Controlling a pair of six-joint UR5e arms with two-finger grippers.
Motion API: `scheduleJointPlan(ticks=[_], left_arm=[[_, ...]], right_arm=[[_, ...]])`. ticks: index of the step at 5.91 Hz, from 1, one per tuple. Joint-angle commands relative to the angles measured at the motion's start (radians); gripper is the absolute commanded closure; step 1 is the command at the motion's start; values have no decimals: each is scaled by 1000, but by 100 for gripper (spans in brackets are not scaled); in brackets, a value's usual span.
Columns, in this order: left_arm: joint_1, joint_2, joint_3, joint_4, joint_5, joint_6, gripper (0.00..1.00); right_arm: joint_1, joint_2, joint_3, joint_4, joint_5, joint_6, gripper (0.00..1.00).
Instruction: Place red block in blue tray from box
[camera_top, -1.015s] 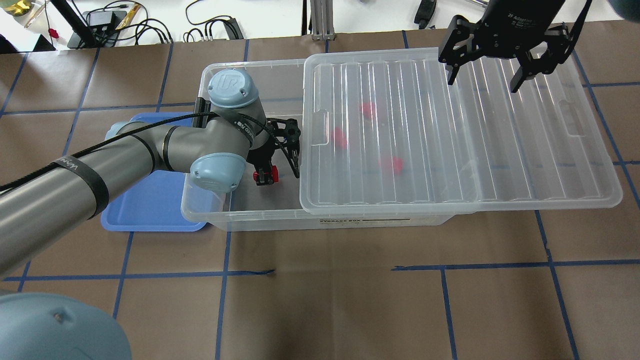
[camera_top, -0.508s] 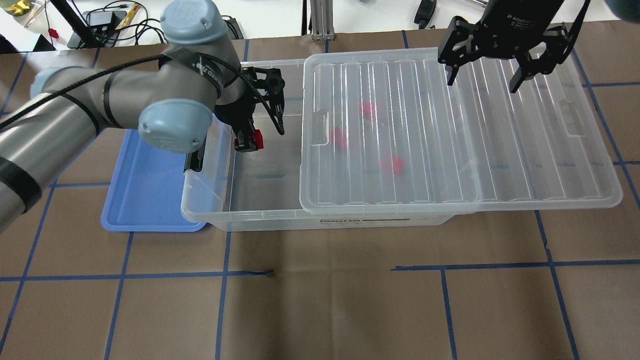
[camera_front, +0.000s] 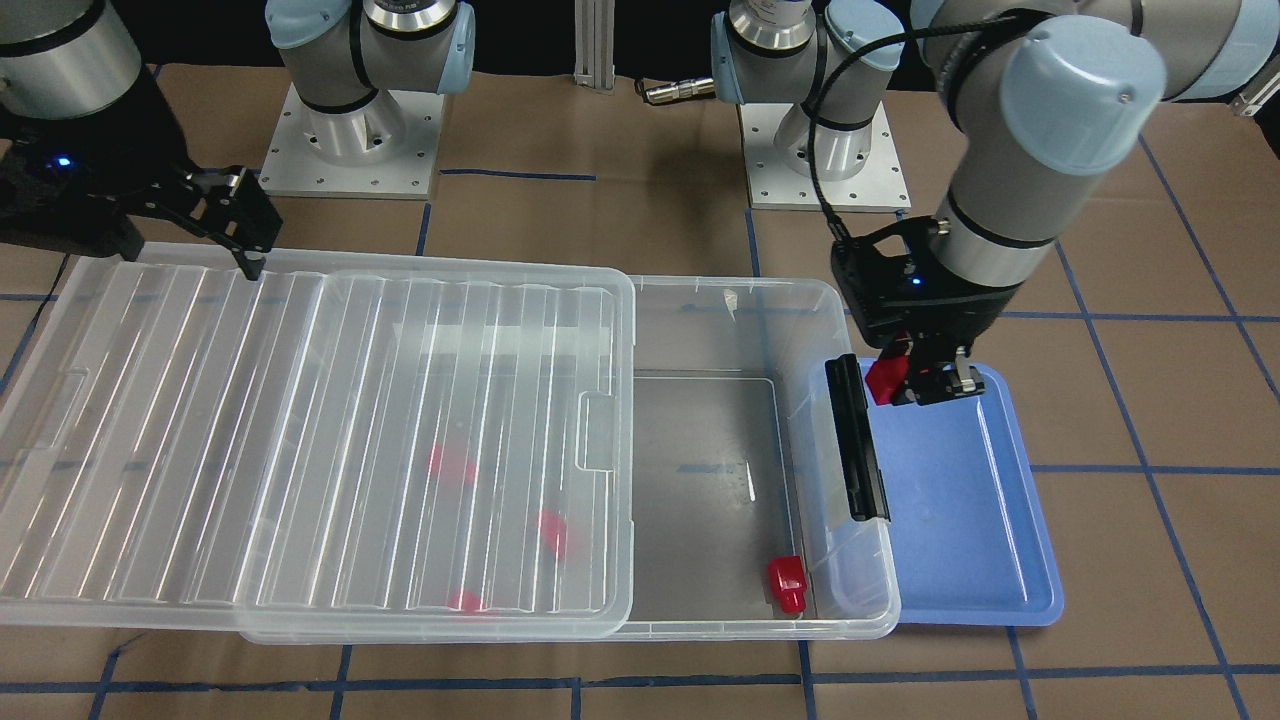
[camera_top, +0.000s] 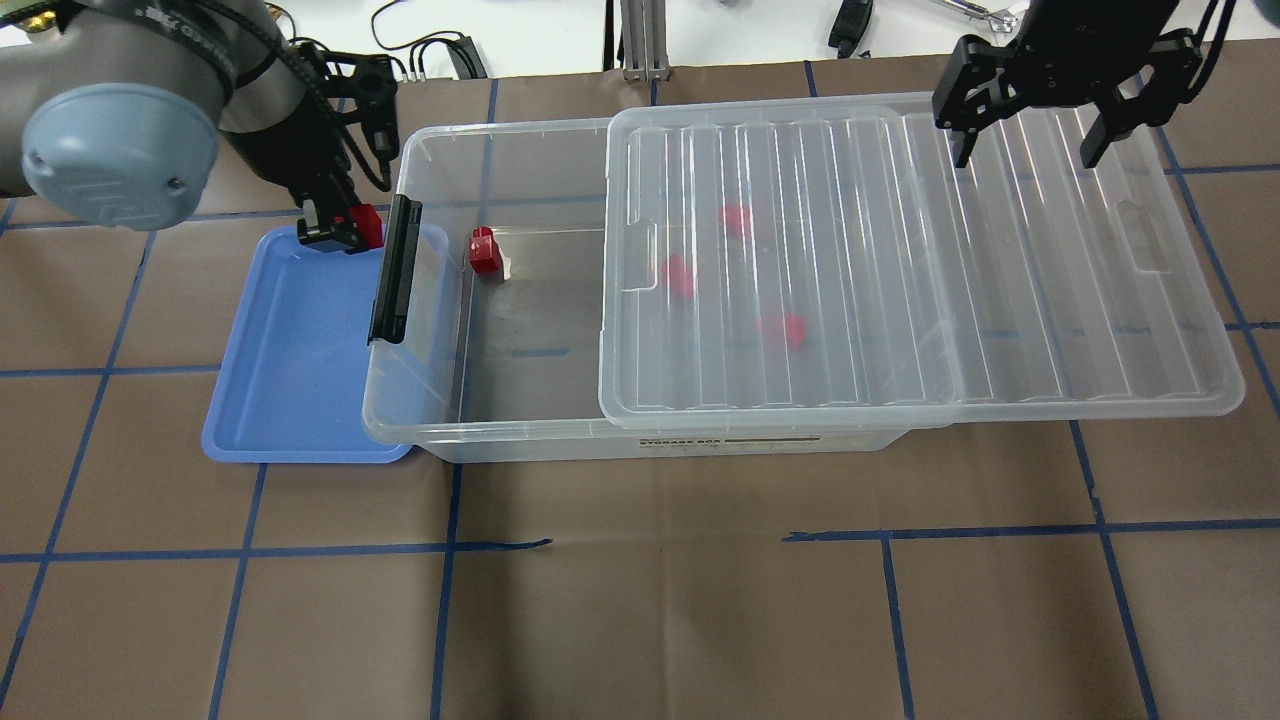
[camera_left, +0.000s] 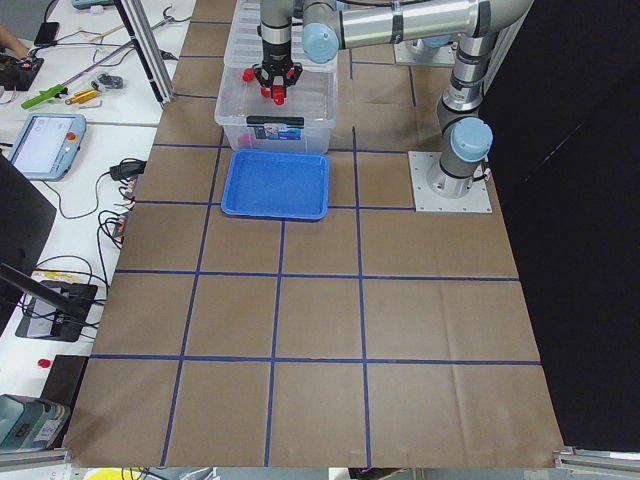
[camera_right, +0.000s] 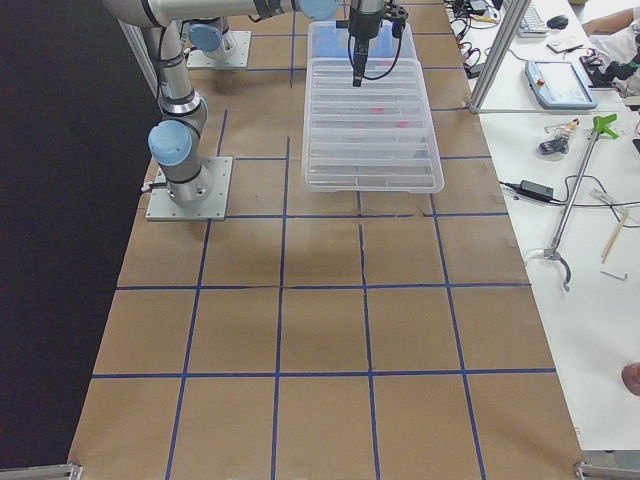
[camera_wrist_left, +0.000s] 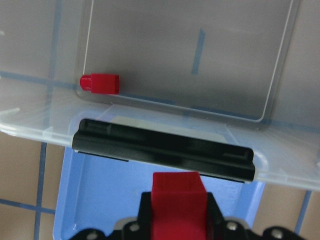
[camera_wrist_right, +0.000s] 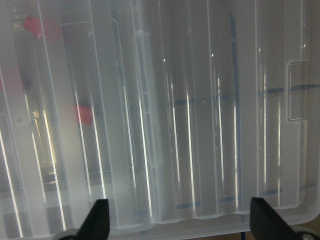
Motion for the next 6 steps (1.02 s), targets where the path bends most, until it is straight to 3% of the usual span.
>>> scheduleJointPlan(ticks=[1, 3, 4, 5, 6], left_arm=[[147, -25, -65, 32, -11, 219, 99], [177, -122, -229, 307, -16, 315, 99], [178, -179, -253, 363, -16, 325, 99], [178, -248, -248, 377, -13, 324, 98], [177, -261, -250, 388, -14, 320, 94]], right_arm=[[-226, 5, 29, -5, -7, -283, 0], [-460, 52, 179, -234, -6, -523, 0], [-547, 89, 265, -400, -4, -642, 0], [-562, 103, 324, -498, -4, -655, 0], [-562, 103, 350, -508, 3, -649, 0]])
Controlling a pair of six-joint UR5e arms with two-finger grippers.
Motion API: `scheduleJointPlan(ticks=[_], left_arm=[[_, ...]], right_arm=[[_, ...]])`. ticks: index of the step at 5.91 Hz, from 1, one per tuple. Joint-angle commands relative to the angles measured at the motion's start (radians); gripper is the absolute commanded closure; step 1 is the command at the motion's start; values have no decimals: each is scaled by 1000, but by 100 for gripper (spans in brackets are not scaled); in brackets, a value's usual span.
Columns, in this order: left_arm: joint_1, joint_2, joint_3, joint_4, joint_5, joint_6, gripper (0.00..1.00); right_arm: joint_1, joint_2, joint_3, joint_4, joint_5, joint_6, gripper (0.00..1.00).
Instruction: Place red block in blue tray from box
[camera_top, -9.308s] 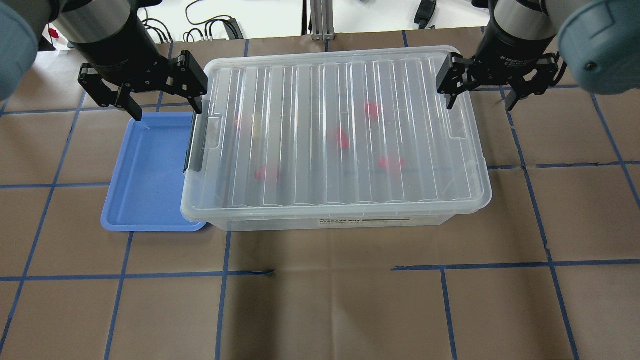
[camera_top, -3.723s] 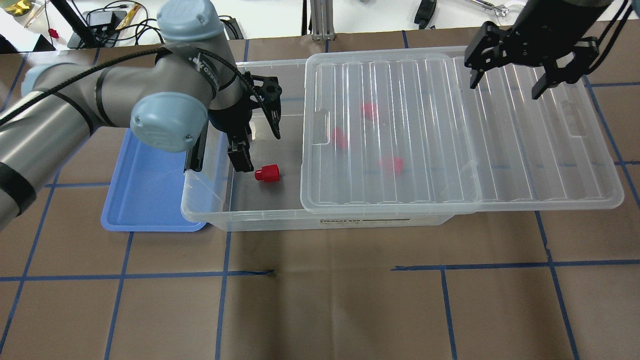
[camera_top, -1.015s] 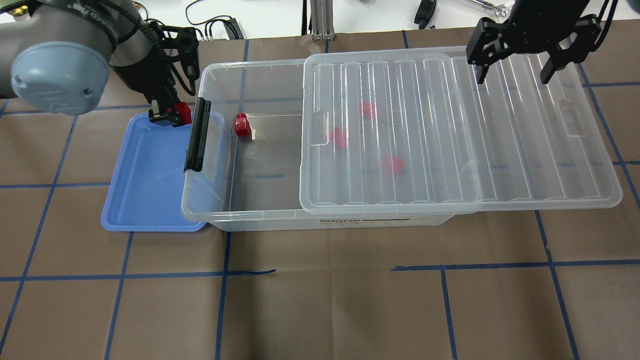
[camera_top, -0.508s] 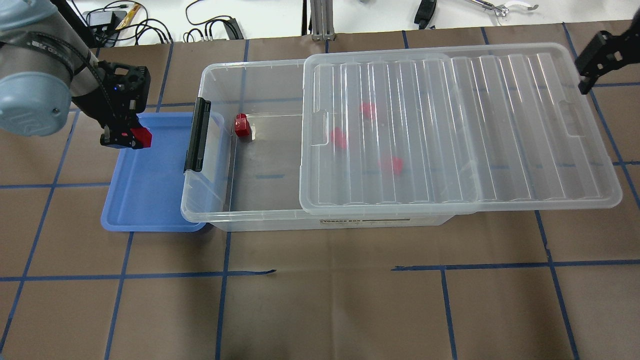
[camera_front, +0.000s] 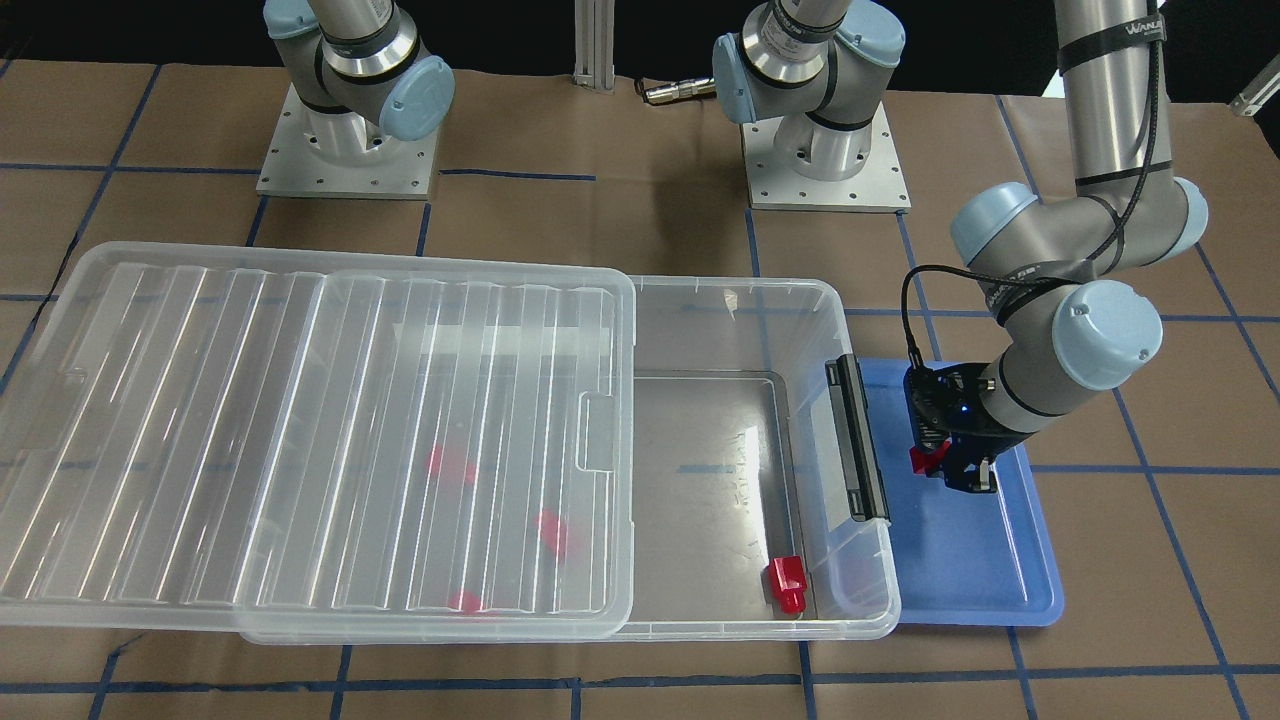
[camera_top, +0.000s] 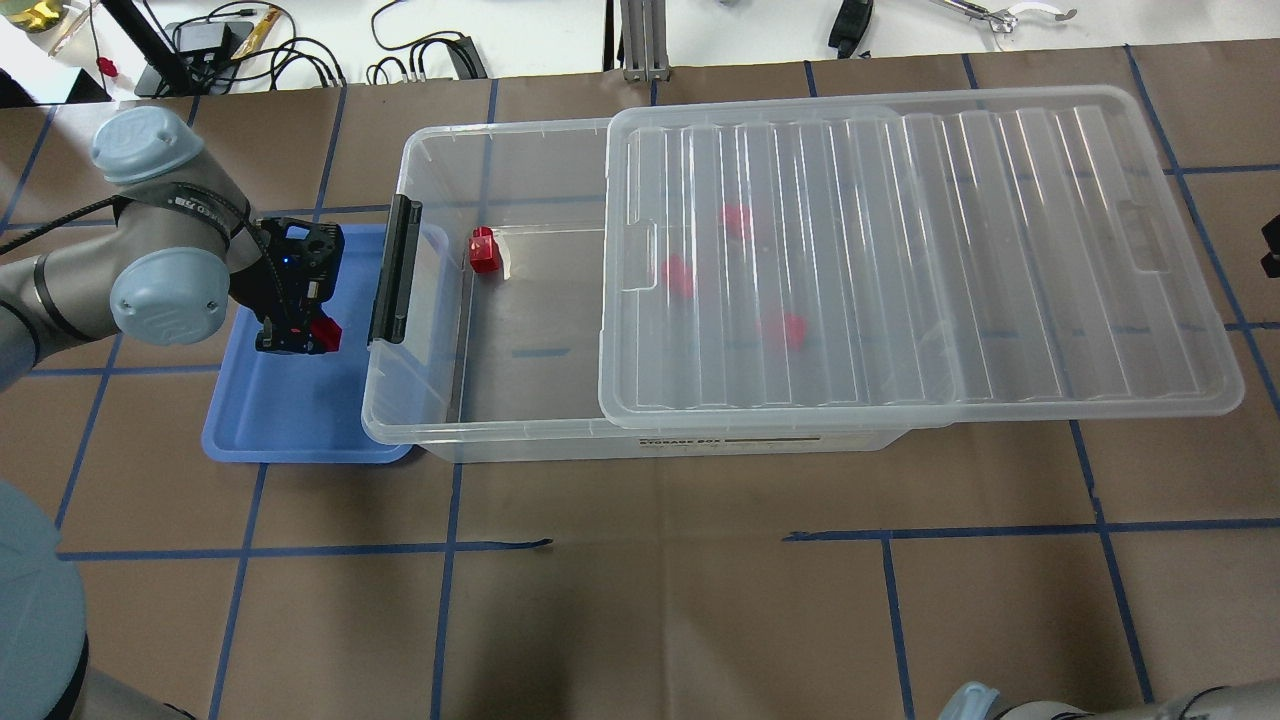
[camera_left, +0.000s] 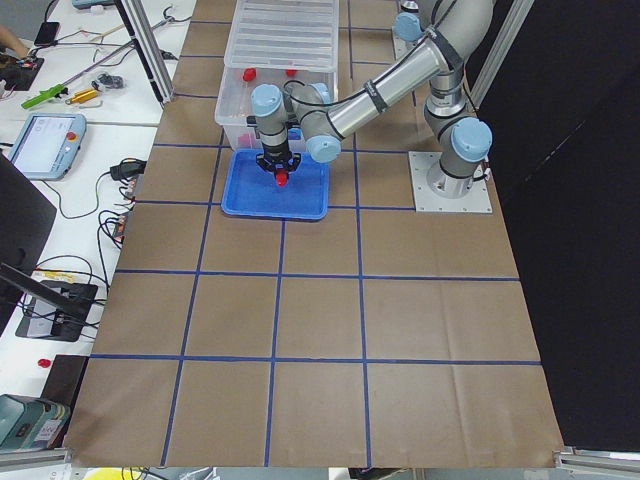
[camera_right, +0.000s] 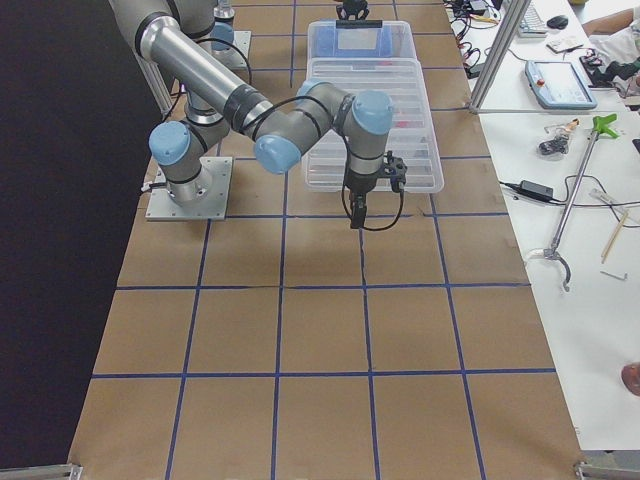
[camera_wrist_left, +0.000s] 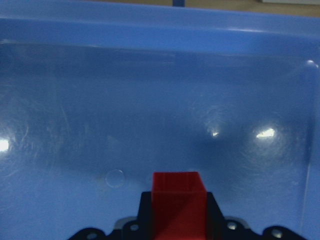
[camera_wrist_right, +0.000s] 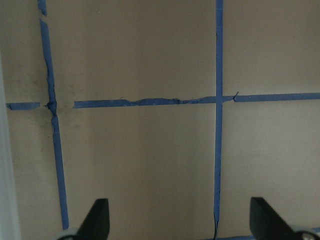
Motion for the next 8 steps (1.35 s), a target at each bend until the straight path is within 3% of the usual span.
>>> scheduleJointPlan(ticks=[1, 2, 4, 5, 7, 8], left_arm=[[-2, -41, -1, 18, 1, -2, 73], [-7, -23, 8, -1, 6, -2, 2], [-28, 48, 20, -88, 7, -113, 2], [-55, 149, 61, -242, 4, -188, 2], [-123, 259, 283, -602, 4, -418, 2], [-163, 291, 372, -702, 4, -576, 2]], right_arm=[[-7, 2, 53, -31, 16, -8, 0], [3, -11, 62, -16, 92, 21, 0], [90, -21, 79, -14, 128, 75, 0], [124, -23, 97, -14, 131, 131, 0], [192, -55, 120, -14, 131, 205, 0], [259, -61, 130, -19, 133, 255, 0]])
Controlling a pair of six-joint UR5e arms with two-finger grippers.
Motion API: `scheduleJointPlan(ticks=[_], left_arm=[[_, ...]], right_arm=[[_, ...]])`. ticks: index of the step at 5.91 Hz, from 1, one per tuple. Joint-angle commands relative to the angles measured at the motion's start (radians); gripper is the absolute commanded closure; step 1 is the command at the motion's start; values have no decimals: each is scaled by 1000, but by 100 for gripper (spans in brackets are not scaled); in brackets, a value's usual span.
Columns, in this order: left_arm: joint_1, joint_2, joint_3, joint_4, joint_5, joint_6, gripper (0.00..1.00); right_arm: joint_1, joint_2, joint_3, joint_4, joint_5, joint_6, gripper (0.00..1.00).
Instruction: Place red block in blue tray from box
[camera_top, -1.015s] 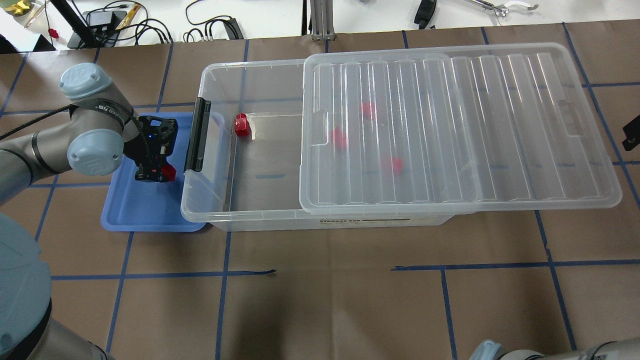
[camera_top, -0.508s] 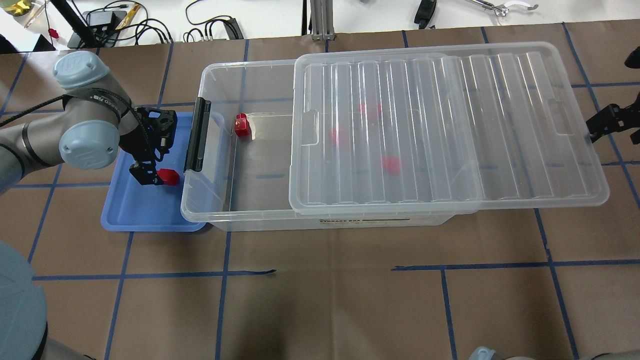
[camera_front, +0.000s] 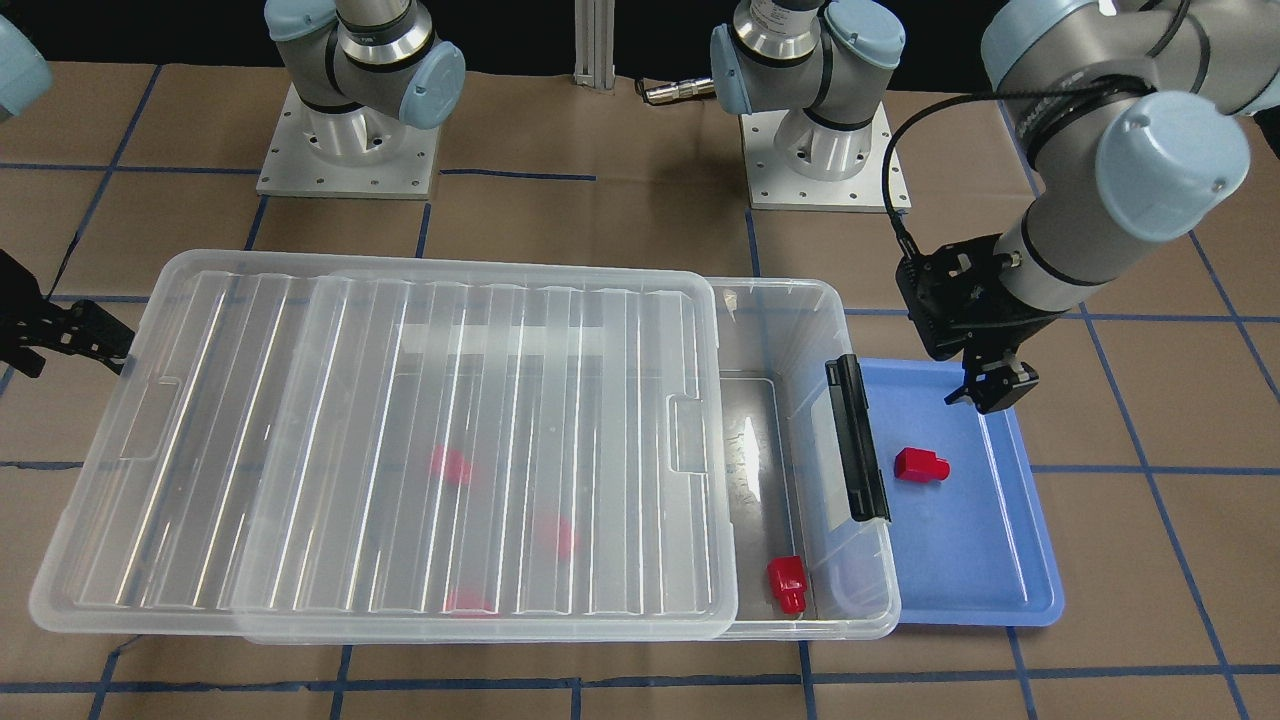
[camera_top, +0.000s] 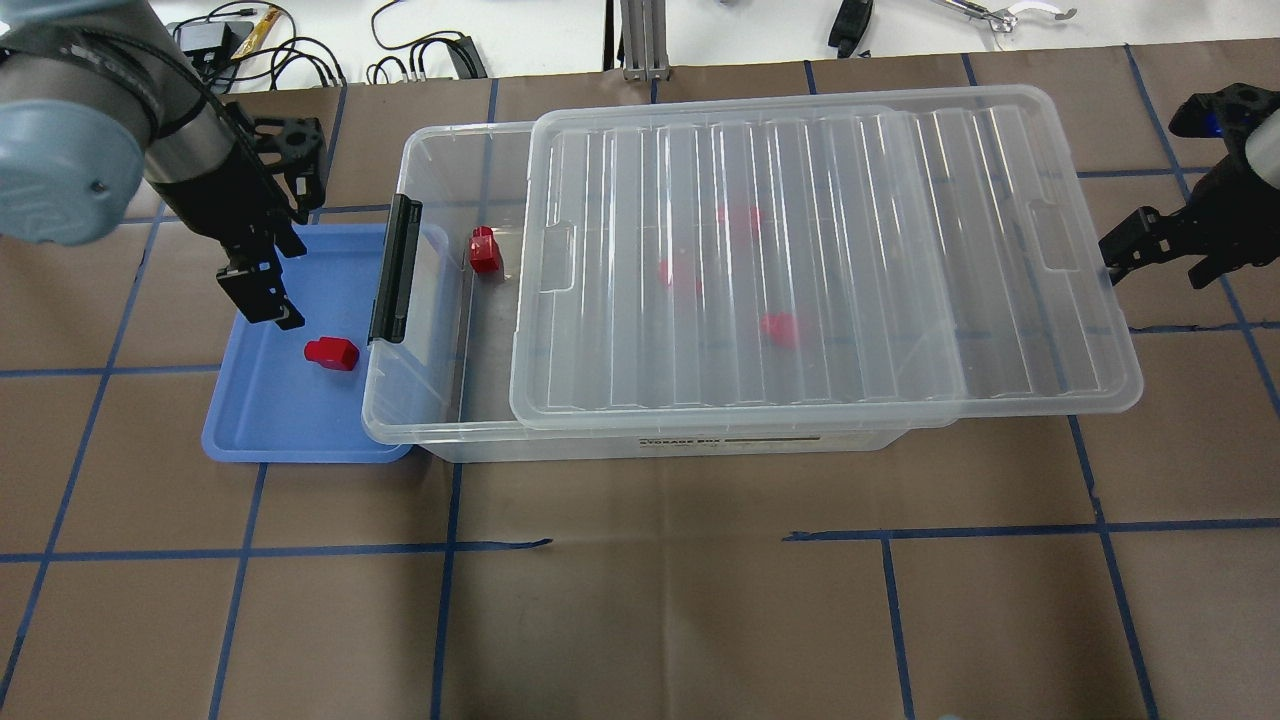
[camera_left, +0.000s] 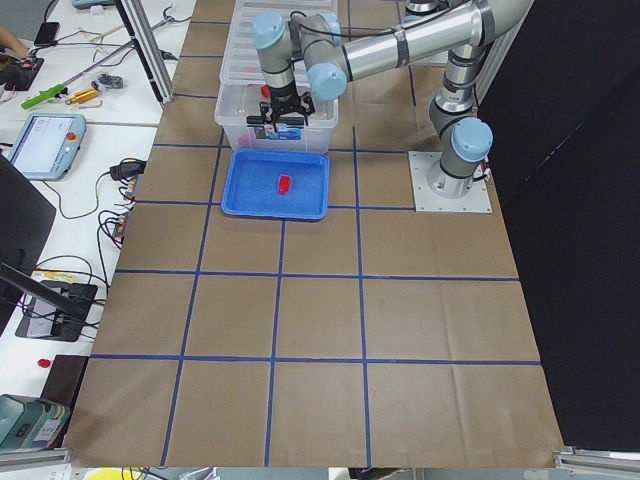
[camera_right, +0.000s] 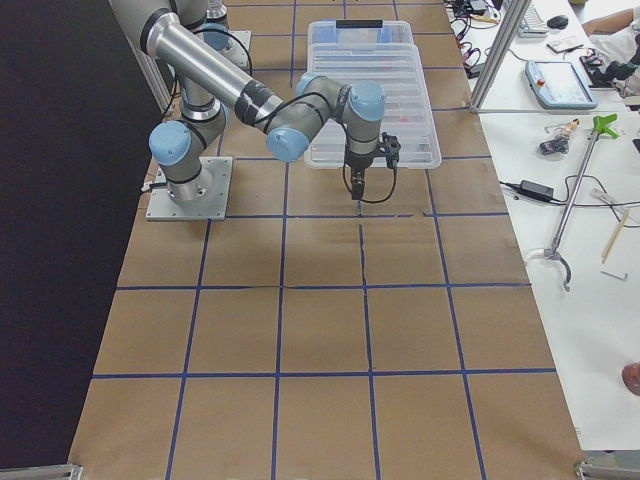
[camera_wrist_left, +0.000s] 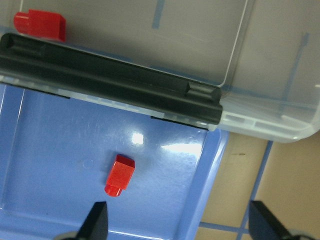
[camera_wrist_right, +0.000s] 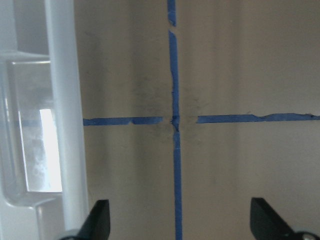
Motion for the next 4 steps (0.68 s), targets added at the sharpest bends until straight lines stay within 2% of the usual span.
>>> scheduleJointPlan(ticks=[1, 2, 3, 4], left_arm=[[-80, 58, 128, -116, -1, -271, 2], [-100, 84, 131, -113, 7, -486, 2], [-100, 82, 110, -93, 7, -713, 2], [-109, 69, 125, -86, -1, -1021, 2]], right_arm=[[121, -10, 10, -3, 1, 132, 0], [179, -10, 10, -3, 36, 191, 0], [192, -9, 1, -5, 32, 205, 0], [195, -30, -37, 4, -6, 205, 0]])
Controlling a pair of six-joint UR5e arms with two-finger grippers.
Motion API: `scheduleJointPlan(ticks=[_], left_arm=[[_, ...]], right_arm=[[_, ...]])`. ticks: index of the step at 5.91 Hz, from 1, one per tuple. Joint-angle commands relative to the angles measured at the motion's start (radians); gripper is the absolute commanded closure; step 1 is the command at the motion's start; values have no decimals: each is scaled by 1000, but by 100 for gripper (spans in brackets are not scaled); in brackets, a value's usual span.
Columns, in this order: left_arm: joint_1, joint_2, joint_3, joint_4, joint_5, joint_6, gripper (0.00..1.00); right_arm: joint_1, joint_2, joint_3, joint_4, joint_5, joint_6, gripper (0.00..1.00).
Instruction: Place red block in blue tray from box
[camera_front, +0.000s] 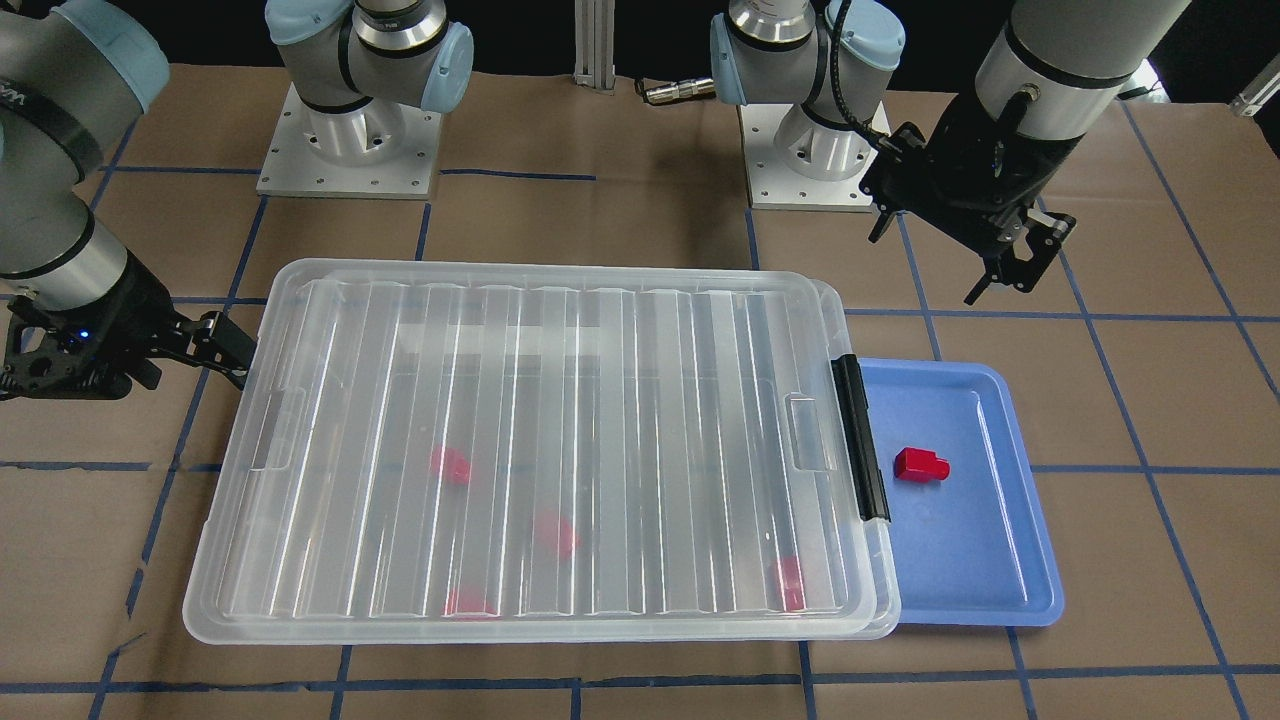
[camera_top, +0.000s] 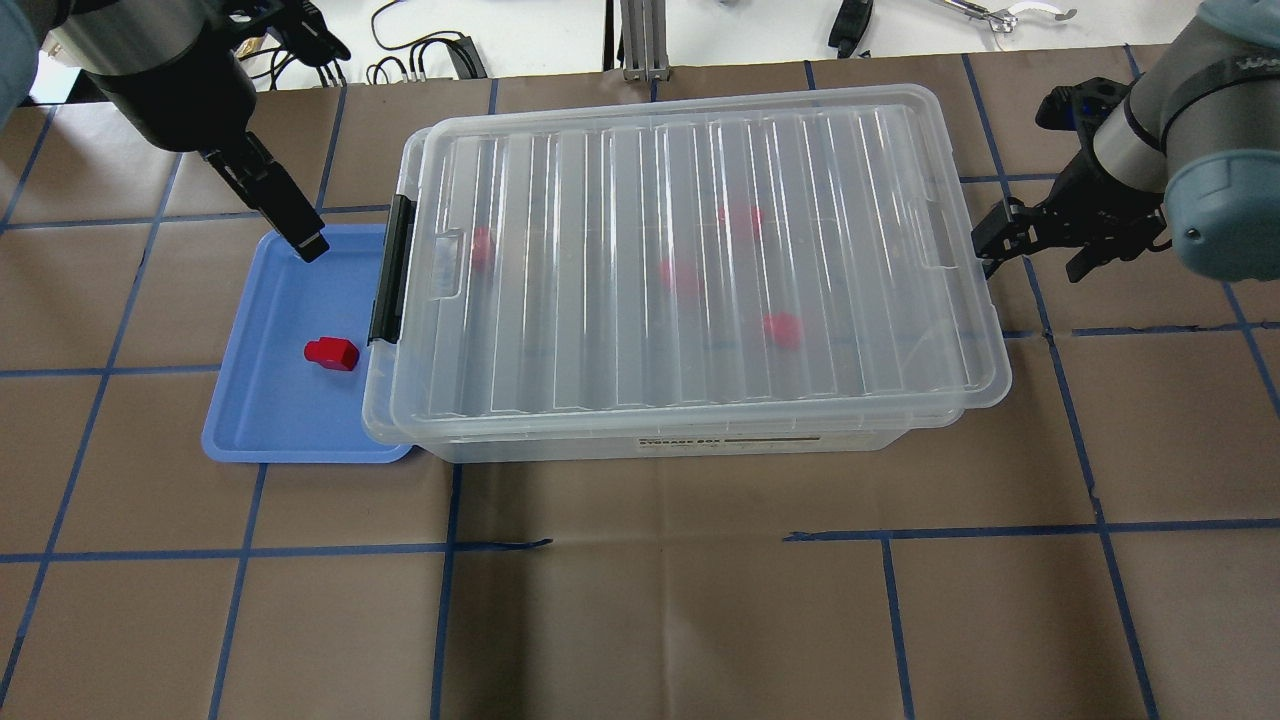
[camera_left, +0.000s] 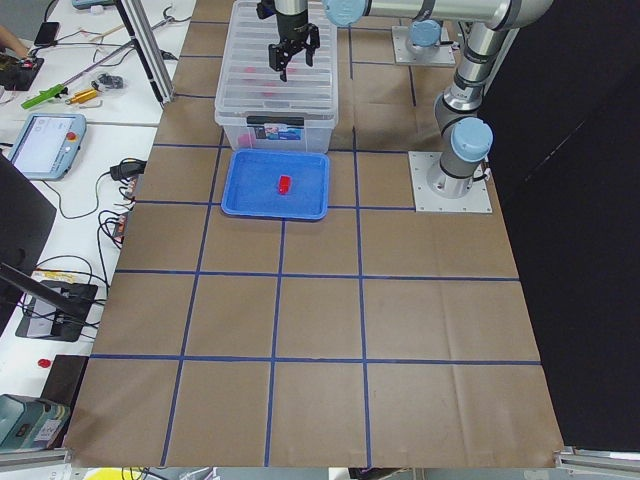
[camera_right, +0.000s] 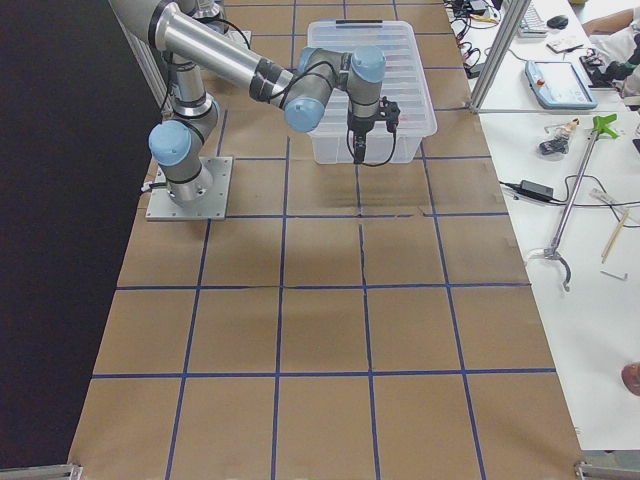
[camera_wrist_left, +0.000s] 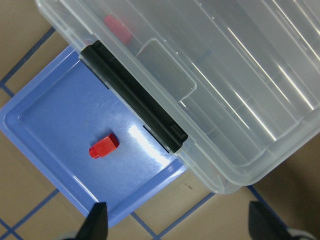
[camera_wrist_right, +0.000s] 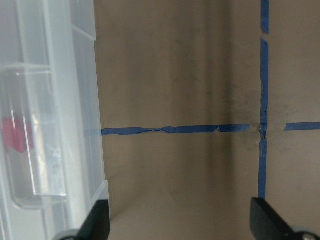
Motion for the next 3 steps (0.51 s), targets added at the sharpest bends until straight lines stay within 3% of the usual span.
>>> scheduleJointPlan(ticks=[1, 3], left_arm=[[-16, 8, -10, 10, -8, -483, 2], [-73, 26, -13, 8, 9, -695, 2]], right_arm=[[37, -66, -104, 132, -28, 33, 0], [214, -73, -278, 336, -36, 309, 0]])
